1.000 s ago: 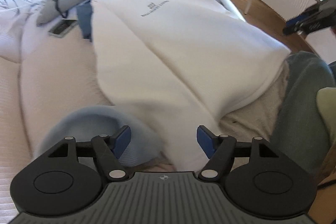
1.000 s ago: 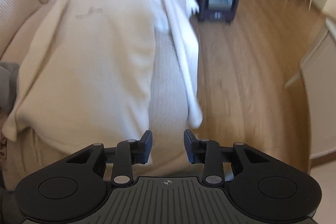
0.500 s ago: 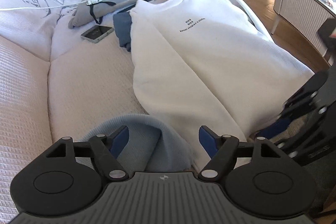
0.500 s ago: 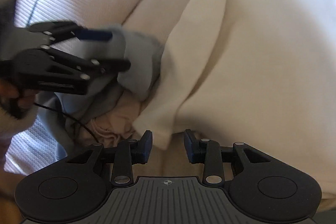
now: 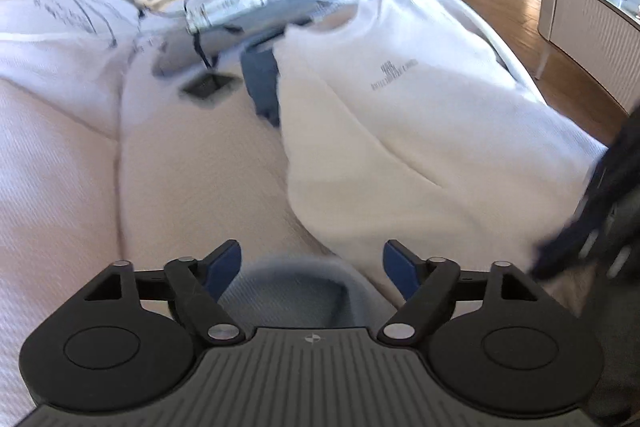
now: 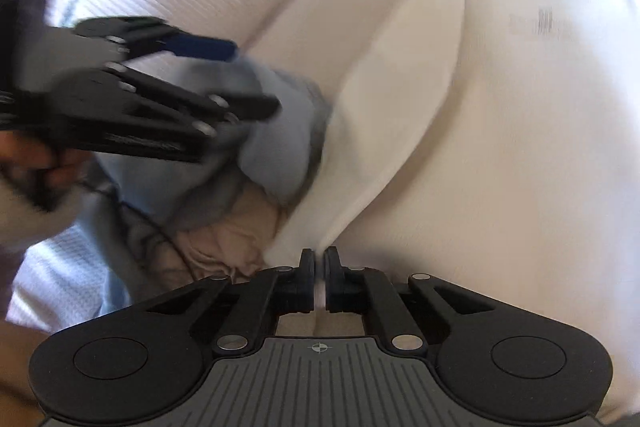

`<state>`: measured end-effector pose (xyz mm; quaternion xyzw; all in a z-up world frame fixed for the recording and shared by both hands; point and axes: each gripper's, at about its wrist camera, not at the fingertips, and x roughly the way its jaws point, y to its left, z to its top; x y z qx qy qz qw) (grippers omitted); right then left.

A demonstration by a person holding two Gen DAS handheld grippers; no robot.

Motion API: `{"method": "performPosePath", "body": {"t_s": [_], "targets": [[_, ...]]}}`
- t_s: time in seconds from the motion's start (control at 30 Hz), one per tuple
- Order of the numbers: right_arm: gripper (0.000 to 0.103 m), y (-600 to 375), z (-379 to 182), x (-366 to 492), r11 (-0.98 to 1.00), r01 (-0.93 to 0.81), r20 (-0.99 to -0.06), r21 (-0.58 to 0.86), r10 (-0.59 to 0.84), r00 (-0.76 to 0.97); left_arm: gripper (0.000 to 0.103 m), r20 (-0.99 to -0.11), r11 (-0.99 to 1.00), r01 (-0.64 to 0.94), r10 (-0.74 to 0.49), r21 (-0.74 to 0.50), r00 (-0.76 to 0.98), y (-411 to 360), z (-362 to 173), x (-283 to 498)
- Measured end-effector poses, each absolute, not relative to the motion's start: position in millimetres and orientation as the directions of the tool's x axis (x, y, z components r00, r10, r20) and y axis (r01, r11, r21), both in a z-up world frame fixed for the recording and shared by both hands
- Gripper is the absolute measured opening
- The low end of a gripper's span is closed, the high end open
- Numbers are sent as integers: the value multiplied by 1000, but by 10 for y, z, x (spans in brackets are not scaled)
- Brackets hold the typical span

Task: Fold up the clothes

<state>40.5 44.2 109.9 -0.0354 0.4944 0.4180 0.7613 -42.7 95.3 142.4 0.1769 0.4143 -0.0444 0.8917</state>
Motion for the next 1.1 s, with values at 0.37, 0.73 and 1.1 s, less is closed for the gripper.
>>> {"method": "performPosePath", "body": {"t_s": [0.37,0.73,1.1], "targets": [[5,-847,1589,1006,872,-443,-791,207,416,448,82,-771,921,259,65,290,634,825,1283,33],[5,-1224,882,1162,923,-316,-853,221,340,397,55,-713,883,249,128,399,689,552,643,671],[5,-1252,797,1153,911,-272,-837,310,397,376,13,-786,942,71,230,327,574,1029,657,785]]}}
